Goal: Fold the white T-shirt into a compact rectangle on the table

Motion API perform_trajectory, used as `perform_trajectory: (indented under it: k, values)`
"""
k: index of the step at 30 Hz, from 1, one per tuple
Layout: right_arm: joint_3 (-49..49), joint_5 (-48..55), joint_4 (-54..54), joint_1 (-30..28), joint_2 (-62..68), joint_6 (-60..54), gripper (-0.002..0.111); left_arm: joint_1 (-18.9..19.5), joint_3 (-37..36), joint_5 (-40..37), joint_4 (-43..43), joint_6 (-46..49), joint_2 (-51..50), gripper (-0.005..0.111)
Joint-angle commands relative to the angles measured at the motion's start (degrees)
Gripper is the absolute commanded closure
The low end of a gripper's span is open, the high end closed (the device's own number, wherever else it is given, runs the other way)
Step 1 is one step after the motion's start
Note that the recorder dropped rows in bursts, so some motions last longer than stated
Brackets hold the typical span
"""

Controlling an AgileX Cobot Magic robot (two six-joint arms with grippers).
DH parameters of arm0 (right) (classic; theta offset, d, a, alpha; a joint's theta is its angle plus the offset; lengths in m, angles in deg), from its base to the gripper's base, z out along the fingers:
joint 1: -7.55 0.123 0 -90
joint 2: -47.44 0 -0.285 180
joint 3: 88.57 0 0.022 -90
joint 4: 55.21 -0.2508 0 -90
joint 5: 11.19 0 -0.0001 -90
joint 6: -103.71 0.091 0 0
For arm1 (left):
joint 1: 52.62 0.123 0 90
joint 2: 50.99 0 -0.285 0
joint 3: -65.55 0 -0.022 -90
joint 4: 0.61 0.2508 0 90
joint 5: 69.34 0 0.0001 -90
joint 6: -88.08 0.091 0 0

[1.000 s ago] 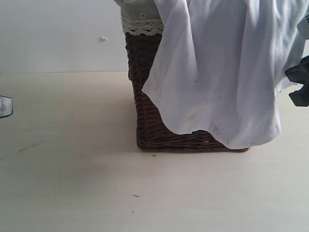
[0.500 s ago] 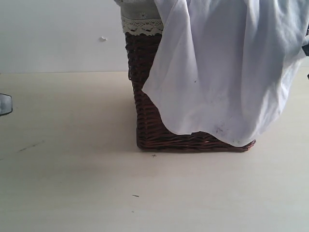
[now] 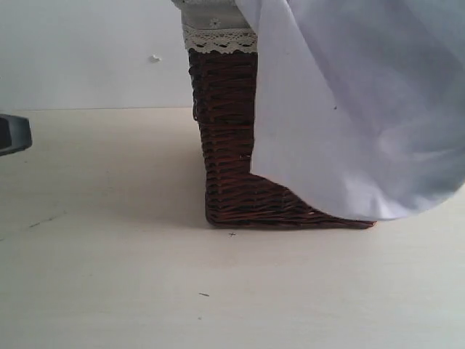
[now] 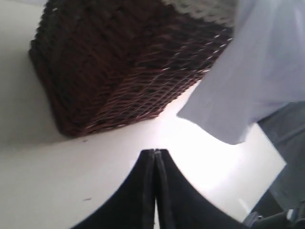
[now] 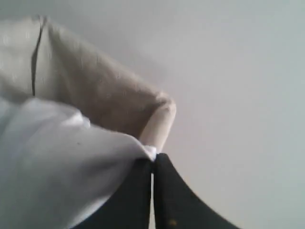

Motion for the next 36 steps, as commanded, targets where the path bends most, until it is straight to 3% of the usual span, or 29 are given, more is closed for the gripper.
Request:
perform_trajectory:
  k: [1,10,24,26,29,33,36]
  values:
    - [9.02,-4.05,-12.42,-0.33,3.41,1.12,0.108,-0.38,0.49,-7.37,-12.31,7.92,-0.02,0.107]
    - [29.90,-2.42,-48.04,-0.33,11.67,-14.68,0.108,-0.38,0.49,-7.20,-14.21,9.67,-0.02,0.107]
    - [69.67,-3.37,-61.93,-0.33,22.46,-11.81,0.108,-0.38,0.49,-5.79,-13.62,11.11,-0.02,0.107]
    - [72.12,-2.04,-61.31,-0.33,22.75,-11.67,0.108,-0.38,0.49,-5.79,-13.62,11.11,-0.02,0.107]
    - [73.38,4.29,-50.06,-0.33,22.89,-2.86,0.108,-0.38,0.49,-5.79,-13.62,11.11,-0.02,0.107]
    - [73.10,26.10,-26.71,-0.33,25.10,17.45,0.108,-0.38,0.49,-5.90,-13.49,11.11,-0.02,0.107]
    - [70.47,28.55,-20.53,-0.33,28.18,34.51,0.108,-0.38,0.49,-5.90,-13.15,11.11,-0.02,0.107]
